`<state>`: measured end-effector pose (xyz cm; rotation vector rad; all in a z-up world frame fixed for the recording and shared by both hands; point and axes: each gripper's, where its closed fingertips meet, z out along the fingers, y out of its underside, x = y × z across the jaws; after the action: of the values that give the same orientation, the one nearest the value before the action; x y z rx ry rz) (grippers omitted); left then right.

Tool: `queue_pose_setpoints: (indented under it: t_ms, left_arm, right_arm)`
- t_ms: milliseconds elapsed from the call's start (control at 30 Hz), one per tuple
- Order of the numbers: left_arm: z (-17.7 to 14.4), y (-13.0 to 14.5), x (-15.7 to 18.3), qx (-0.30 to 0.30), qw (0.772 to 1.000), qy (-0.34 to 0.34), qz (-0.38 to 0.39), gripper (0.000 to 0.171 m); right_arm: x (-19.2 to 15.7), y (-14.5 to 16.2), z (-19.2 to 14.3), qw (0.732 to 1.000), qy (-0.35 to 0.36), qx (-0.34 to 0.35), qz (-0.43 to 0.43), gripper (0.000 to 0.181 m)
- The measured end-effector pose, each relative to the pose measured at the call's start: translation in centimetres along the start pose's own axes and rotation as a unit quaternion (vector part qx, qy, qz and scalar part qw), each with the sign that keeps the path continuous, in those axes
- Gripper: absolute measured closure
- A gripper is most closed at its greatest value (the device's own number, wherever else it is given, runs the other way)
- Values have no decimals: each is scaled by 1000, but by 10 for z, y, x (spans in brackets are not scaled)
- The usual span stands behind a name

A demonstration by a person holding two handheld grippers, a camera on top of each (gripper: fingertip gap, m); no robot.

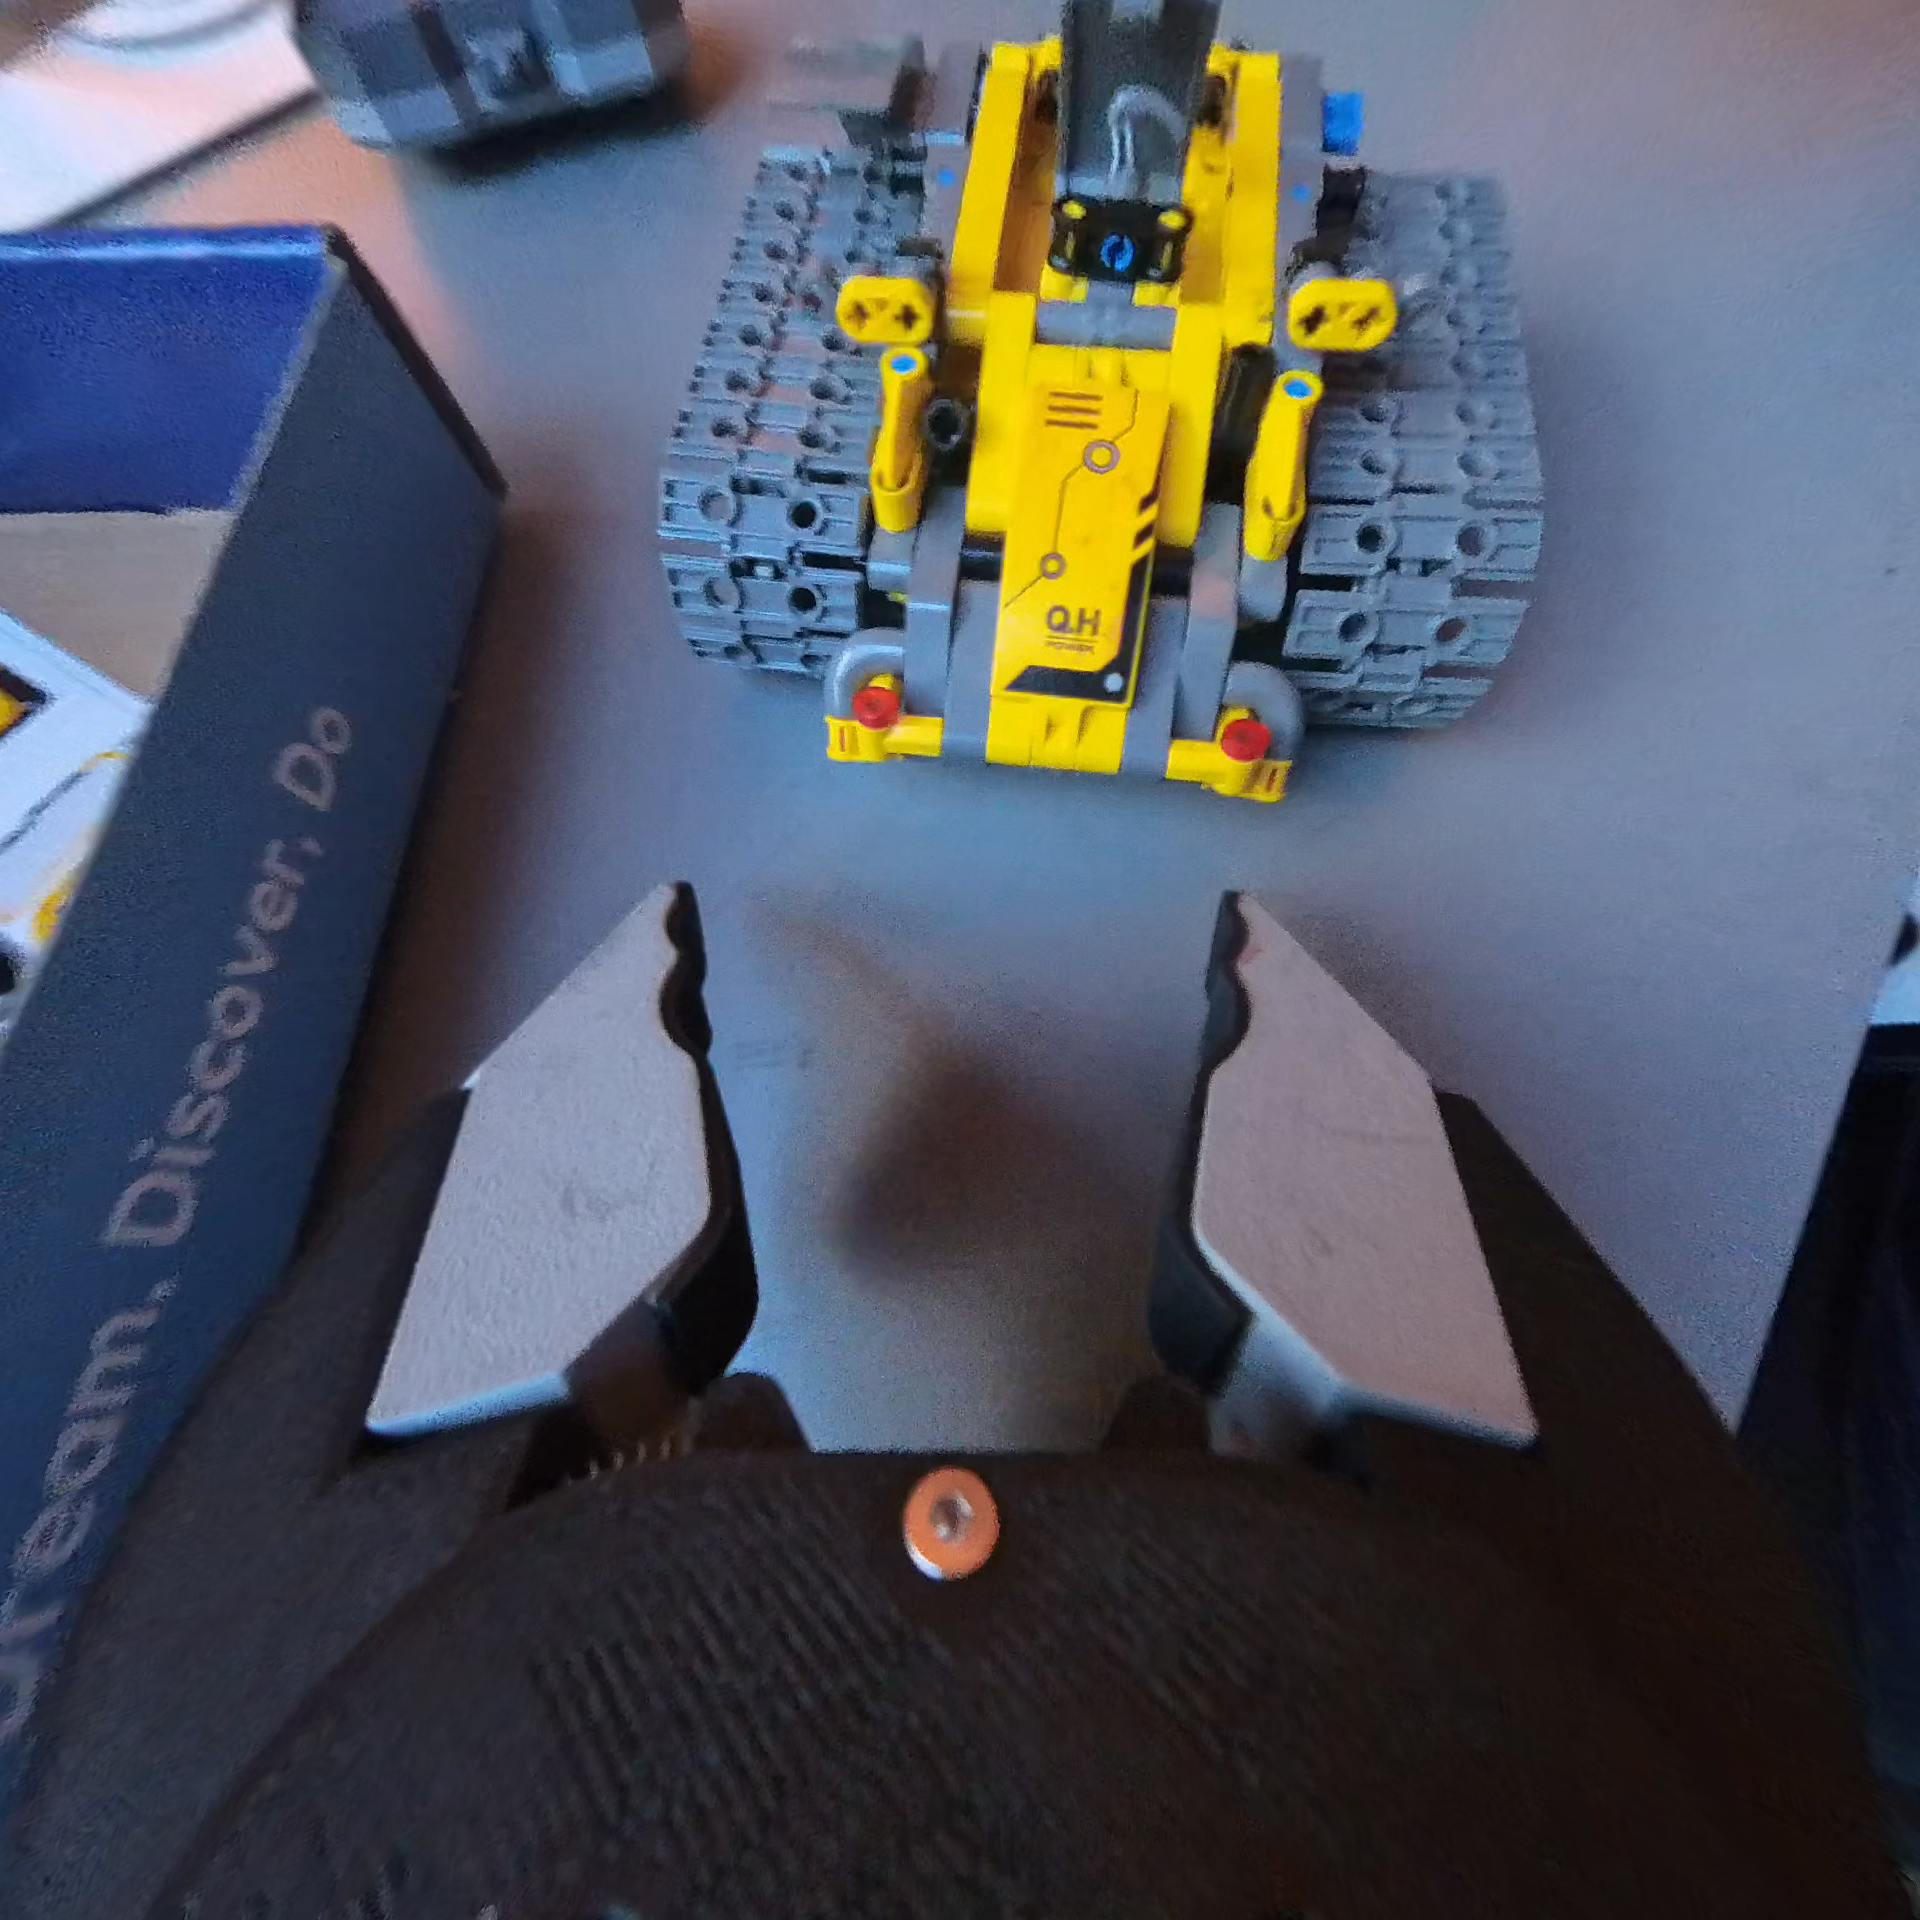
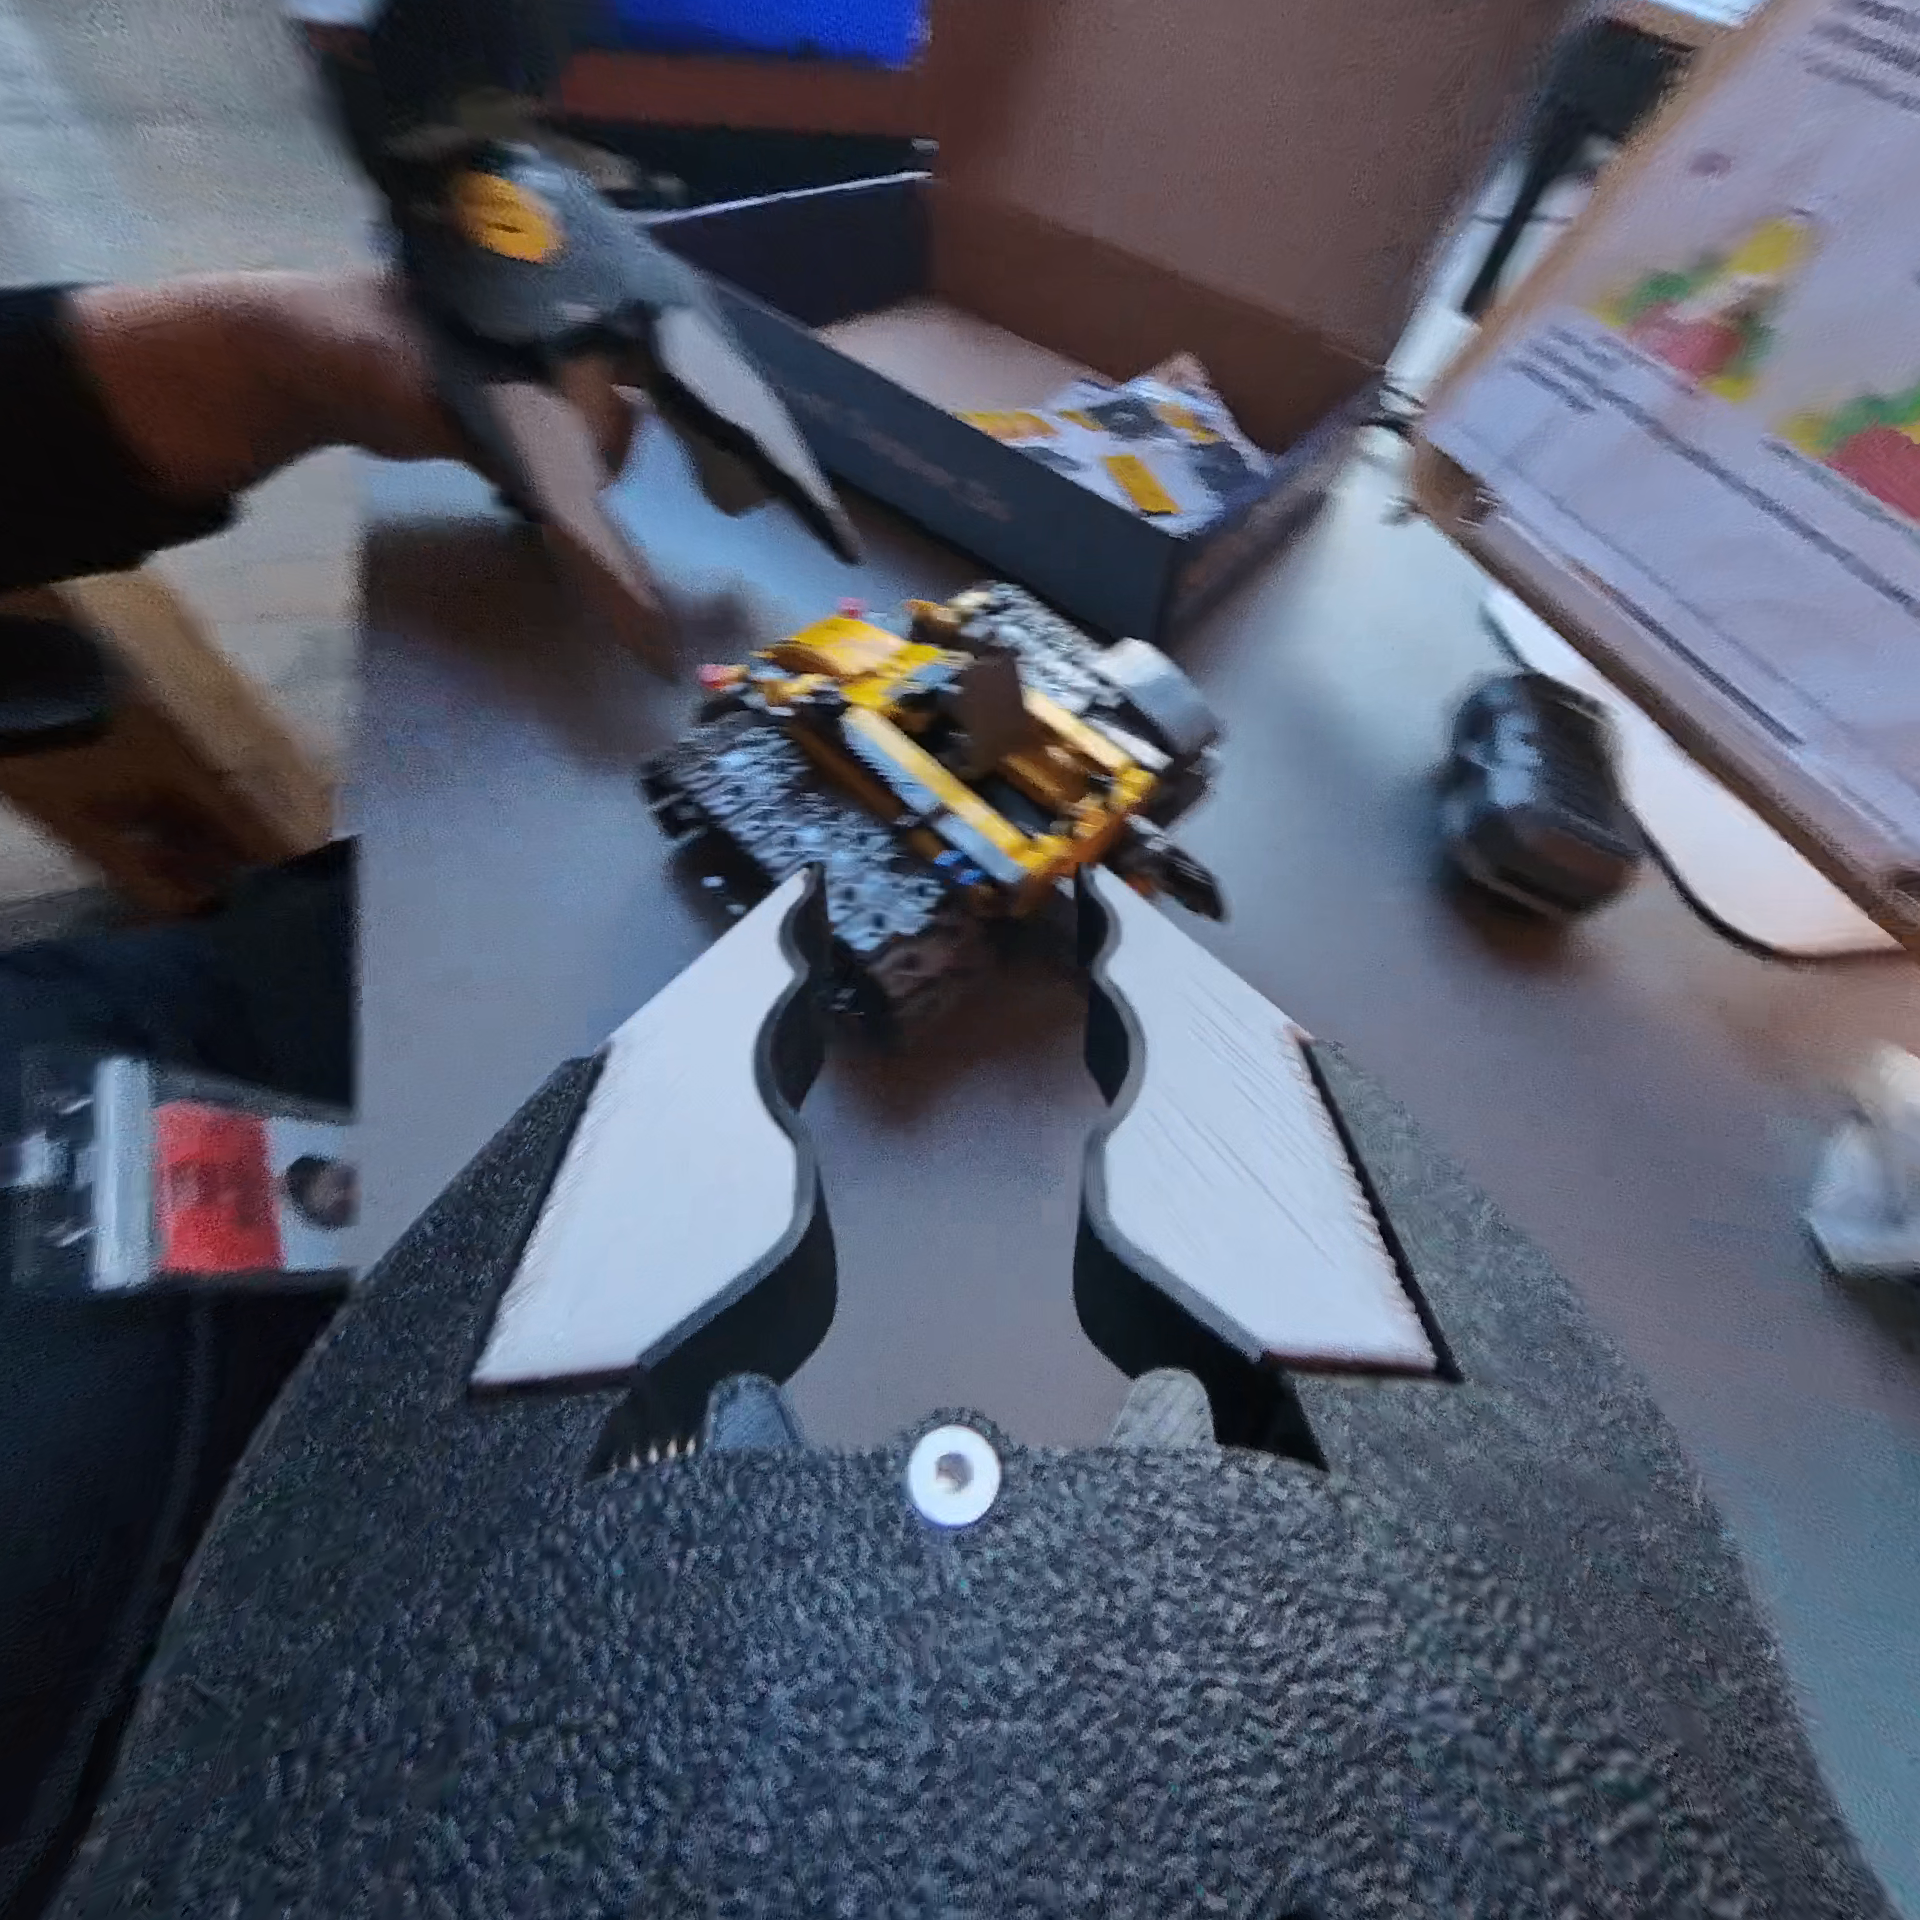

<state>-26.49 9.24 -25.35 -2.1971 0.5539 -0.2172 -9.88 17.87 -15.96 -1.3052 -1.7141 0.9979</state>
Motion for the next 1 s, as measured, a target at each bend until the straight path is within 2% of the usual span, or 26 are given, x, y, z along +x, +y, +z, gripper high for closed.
queue_pose_setpoints:
  t_ms: [67,200,267,367,433,500,533,600,633,667,700,767,833,933,1000]
  left_arm:
    - [9,-1,2,-18,1000,15,18,74]
    - [22,-13,-3,-27,996,9,90,81]
    - [27,-15,11,-26,994,50,96,95]
    - [31,-17,31,-17,993,62,96,97]
    - [30,-24,73,-1,989,110,100,115]
    - [32,-36,130,21,975,164,145,126]
    - [35,-40,148,20,969,156,191,135]
    - [40,-55,150,13,962,75,262,164]
    - [39,-67,153,31,963,57,262,166]
    - [36,-78,155,50,966,46,250,162]
    - [35,-85,154,60,969,36,238,151]
    - [37,-89,145,53,975,-8,215,118]
    - [43,-87,142,32,976,-42,209,110]
    - [51,-89,149,21,975,-75,206,110]
    - [56,-93,172,37,981,-34,187,127]
  right_arm:
    - [-19,-2,1,999,-30,-4,-32,130]
    - [-34,-1,0,997,-46,-16,-55,130]
    - [-37,3,-2,996,-43,-32,-72,130]
    - [-43,9,-13,992,-43,-60,-103,127]
    - [-41,8,-24,992,-33,-65,-107,127]
    - [-40,10,-33,992,-24,-69,-102,128]
    - [-38,14,-35,991,-15,-77,-104,128]
    - [-33,25,-38,988,11,-102,-113,127]
    - [-31,31,-40,987,19,-110,-113,128]
    - [-31,38,-42,987,22,-115,-105,128]
    - [-30,45,-44,988,24,-118,-94,128]
    - [-27,60,-50,989,32,-121,-76,127]
    - [-24,76,-55,989,40,-126,-66,132]
    - [-19,98,-58,987,53,-140,-65,142]
    - [-17,106,-57,986,57,-142,-66,148]
